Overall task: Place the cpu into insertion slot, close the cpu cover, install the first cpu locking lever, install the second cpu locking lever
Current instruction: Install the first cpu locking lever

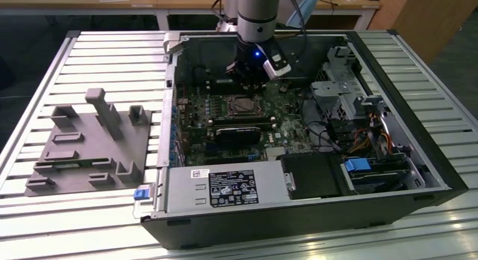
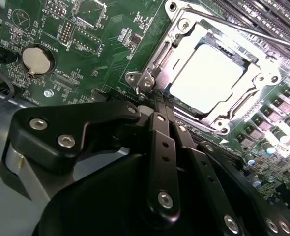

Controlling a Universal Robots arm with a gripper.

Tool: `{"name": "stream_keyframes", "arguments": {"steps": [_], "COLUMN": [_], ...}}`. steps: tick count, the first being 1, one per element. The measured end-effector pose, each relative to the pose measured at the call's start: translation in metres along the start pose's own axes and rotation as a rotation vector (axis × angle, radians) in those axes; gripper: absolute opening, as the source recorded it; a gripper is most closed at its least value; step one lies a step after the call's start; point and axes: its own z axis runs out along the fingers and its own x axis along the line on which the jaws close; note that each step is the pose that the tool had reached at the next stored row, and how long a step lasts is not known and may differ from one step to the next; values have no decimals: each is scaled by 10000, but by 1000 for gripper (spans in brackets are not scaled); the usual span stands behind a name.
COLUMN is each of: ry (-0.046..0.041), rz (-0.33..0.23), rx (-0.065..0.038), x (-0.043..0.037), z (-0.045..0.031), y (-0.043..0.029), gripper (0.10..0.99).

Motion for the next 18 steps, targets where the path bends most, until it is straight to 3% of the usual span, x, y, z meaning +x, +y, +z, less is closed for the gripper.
{"name": "stream_keyframes", "arguments": {"steps": [6, 12, 18], "ry": [-5, -2, -2], "rz": [0, 0, 1], "rx": [-21, -17, -18], "x": [-3, -6, -6], "z": [-3, -134, -140], "y": [12, 14, -21], "gripper": [106, 106, 106]}}
